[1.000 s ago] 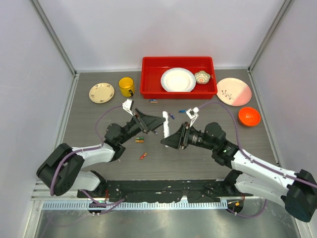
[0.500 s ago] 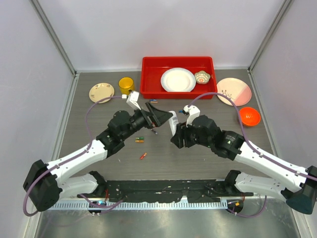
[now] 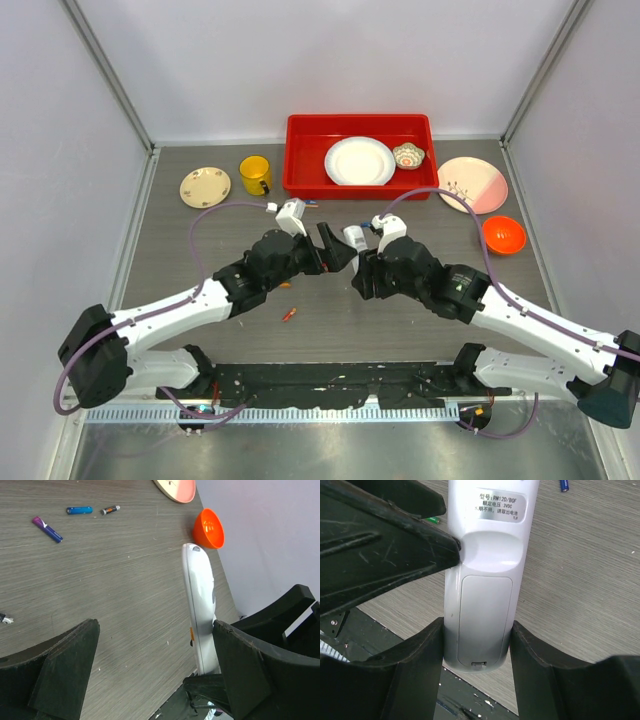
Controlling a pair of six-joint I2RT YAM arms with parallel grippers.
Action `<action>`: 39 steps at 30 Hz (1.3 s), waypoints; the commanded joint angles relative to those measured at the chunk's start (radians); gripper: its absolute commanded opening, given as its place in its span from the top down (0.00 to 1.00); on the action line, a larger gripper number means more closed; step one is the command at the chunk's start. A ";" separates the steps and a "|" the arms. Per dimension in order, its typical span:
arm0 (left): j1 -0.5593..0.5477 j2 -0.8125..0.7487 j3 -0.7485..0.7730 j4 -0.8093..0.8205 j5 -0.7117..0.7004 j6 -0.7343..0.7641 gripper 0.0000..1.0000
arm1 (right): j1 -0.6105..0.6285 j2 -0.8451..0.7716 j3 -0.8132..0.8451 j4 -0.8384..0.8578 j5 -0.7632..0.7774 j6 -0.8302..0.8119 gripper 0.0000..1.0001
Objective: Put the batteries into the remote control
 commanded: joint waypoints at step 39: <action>-0.064 0.196 0.148 0.133 -0.014 0.011 0.48 | 0.032 -0.026 -0.008 0.045 0.031 0.030 0.99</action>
